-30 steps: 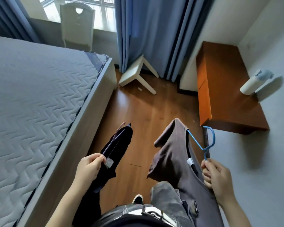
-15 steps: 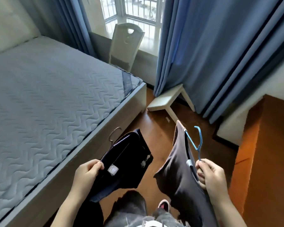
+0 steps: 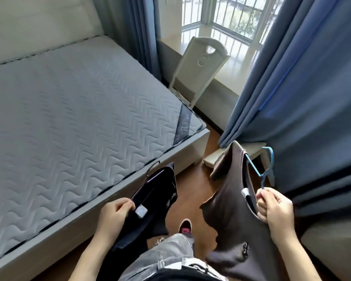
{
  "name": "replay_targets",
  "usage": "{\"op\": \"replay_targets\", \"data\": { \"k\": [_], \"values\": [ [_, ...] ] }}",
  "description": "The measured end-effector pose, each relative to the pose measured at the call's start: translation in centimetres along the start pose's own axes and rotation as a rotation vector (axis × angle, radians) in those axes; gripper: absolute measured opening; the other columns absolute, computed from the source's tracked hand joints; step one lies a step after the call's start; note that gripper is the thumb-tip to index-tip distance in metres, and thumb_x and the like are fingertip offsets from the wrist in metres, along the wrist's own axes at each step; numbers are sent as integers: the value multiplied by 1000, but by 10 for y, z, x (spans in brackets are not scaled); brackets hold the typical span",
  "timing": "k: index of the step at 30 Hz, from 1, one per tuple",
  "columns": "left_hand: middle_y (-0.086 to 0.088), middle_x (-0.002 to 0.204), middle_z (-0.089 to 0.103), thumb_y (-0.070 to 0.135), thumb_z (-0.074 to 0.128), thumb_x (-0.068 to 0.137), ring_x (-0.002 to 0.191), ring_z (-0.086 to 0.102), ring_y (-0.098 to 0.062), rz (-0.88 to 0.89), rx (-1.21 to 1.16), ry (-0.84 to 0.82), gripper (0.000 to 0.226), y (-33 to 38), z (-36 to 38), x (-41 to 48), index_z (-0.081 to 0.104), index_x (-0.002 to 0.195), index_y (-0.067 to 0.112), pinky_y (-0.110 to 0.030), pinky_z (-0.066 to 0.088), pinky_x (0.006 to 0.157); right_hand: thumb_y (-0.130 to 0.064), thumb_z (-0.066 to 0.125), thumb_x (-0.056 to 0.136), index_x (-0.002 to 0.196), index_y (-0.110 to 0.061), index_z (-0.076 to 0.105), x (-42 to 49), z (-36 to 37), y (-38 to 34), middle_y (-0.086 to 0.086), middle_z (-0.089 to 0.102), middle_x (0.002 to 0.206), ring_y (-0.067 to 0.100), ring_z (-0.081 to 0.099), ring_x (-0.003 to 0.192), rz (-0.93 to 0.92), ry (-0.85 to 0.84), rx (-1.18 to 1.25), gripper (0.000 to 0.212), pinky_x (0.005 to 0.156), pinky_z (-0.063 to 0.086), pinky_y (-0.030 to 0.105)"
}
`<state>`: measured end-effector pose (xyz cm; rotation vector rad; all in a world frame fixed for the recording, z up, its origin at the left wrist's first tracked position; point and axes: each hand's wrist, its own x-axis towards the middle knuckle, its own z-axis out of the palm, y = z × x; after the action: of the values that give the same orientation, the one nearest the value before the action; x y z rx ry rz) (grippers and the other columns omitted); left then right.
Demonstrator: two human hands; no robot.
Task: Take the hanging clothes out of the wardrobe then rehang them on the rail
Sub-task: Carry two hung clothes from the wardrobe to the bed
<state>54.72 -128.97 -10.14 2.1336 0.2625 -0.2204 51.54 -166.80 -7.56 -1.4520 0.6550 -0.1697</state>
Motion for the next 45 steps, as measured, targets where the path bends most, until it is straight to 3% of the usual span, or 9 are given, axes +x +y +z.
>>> {"op": "replay_targets", "data": {
  "k": [3, 8, 14, 16, 18, 24, 30, 40, 45],
  "values": [
    [5, 53, 56, 32, 51, 77, 53, 48, -5, 1, -17, -28, 22, 44, 22, 58, 63, 61, 22, -25, 33, 57, -3, 43, 96, 66, -4, 49, 66, 9, -29, -11, 29, 44, 2, 21, 36, -7, 14, 41, 31, 39, 17, 9],
    [13, 60, 64, 30, 51, 81, 62, 56, 0, 32, -20, -50, 22, 115, 58, 152, 65, 65, 23, -17, 37, 60, -3, 44, 95, 66, -6, 49, 166, 22, -80, -11, 29, 43, 2, 20, 35, -16, 34, 87, 30, 40, 16, 9],
    [15, 49, 55, 14, 56, 92, 54, 51, 1, 91, 8, -41, 33, 184, 111, 253, 61, 59, 17, -14, 33, 55, -4, 44, 94, 67, -10, 48, 283, 39, -118, -12, 29, 44, 2, 22, 35, -15, 32, 118, 29, 39, 18, 9],
    [16, 52, 56, 20, 55, 90, 57, 51, 0, 86, -4, -34, 31, 208, 128, 281, 63, 60, 18, -13, 34, 57, -4, 44, 94, 66, -11, 48, 318, 43, -126, -12, 30, 45, 2, 22, 36, -10, 29, 125, 29, 39, 18, 9],
    [14, 53, 57, 27, 53, 86, 56, 50, -1, 79, -29, -39, 28, 230, 143, 306, 63, 61, 20, -15, 34, 57, -4, 45, 93, 64, -13, 49, 347, 45, -134, -10, 30, 46, 3, 22, 36, 7, 31, 135, 31, 39, 18, 10],
    [14, 43, 49, 20, 54, 91, 46, 43, -1, 72, -60, -53, 30, 274, 171, 377, 61, 61, 19, -22, 31, 55, -2, 44, 93, 60, -11, 47, 411, 68, -154, -9, 31, 44, 3, 23, 35, 47, 47, 201, 34, 38, 16, 11],
    [10, 40, 41, 29, 51, 81, 41, 35, -4, -2, -176, -15, 26, 261, 172, 450, 60, 57, 22, -30, 27, 53, -6, 44, 95, 65, -10, 48, 446, 105, -151, -7, 30, 48, 4, 23, 36, 80, 67, 203, 30, 38, 15, 14],
    [8, 36, 33, 29, 53, 75, 30, 27, -2, -197, -283, -33, 29, 162, 100, 608, 68, 50, 27, -15, 20, 34, -7, 42, 98, 71, -8, 46, 464, 253, -126, -6, 28, 50, 4, 22, 40, 71, 137, 160, 27, 40, 12, 21],
    [9, 37, 31, 19, 53, 81, 31, 24, -3, -209, -265, -56, 34, 101, 45, 718, 64, 49, 21, -15, 16, 34, -6, 42, 99, 76, -4, 50, 482, 348, -99, -3, 28, 51, 8, 22, 42, 36, 165, 117, 24, 39, 16, 18]
  ]
}}
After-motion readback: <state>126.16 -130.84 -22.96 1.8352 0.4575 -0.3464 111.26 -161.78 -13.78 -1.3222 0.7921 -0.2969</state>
